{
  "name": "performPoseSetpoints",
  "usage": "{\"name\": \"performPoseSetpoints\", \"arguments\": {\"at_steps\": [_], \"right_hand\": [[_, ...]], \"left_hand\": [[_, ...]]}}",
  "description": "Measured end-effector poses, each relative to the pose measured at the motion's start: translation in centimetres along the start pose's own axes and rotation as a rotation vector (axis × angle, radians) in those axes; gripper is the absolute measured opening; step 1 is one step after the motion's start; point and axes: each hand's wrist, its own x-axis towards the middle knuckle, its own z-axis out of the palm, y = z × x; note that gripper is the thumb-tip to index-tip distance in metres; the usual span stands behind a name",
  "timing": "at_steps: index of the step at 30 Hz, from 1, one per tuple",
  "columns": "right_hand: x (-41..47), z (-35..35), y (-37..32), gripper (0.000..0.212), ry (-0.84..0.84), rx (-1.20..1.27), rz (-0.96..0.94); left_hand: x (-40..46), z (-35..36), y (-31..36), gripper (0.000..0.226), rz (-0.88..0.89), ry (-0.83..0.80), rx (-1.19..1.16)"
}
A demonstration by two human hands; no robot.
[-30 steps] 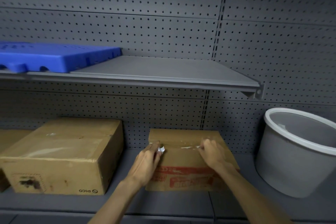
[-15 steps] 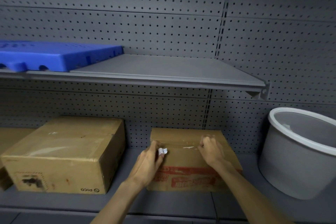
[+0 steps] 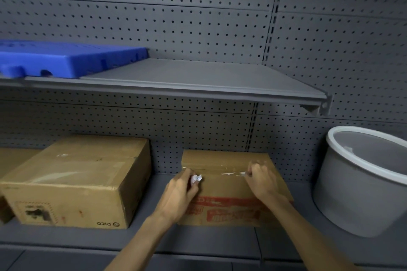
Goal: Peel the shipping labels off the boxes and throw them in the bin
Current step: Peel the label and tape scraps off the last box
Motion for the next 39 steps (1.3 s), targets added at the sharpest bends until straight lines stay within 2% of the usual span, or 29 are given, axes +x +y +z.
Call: {"name": "performPoseSetpoints", "arguments": {"at_steps": [4,7,11,14,18,20,22,27,29,33,35,39], "right_hand": [[-0.8,1.3,-3.2,0.005,-0.037,0.044,-0.164],[-1.6,1.5,-4.6,0.012,-0.050,0.063,-0.270],[-0.8,0.1,-1.7,0.008,-0.040,0.034,-0.124],[-0.1,-0.4,-0.6,0.014,-0.025,-0.016,-0.048],[-1.1,1.0,-3.7,0.021,-0.059,0.021,-0.210],[-1.5,1.4,-4.5,0.015,-0.071,0.043,-0.276],[-1.3,1.0,-3.7,0.007,-0.073,0.046,-0.258],[0.0,0.1,0.0,0.012,-0.019,0.004,-0.078],[0.0,0.7,-0.9,0.005,-0.015,-0.018,-0.108],[-0.9,2.1,-4.0,0.012,-0.035,0.038,-0.290],[-0.7,1.7,-3.6,0.011,-0.045,0.038,-0.257],[0.1,0.2,-0.2,0.009,-0.035,-0.024,-0.017]], "left_hand": [[0.0,0.1,-0.1,0.004,0.024,-0.001,-0.008],[0.0,0.3,-0.2,0.011,0.030,0.002,-0.010],[0.0,0.4,-0.3,0.019,0.022,0.014,-0.019],[0.0,0.5,-0.2,0.019,0.006,0.021,-0.002],[0.3,0.8,-0.3,0.017,0.009,0.031,0.023],[0.3,0.9,-0.5,0.015,0.014,0.042,0.012],[0.3,0.9,-0.7,0.015,0.012,0.053,-0.011],[0.2,1.0,-0.7,0.015,0.014,0.075,-0.001],[0.1,1.1,-0.6,0.016,0.012,0.078,0.001],[0.2,1.1,-0.6,0.016,0.014,0.073,0.010],[0.3,1.1,-0.7,0.016,0.017,0.078,0.009],[0.2,1.2,-0.7,0.016,0.008,0.084,0.009]]}}
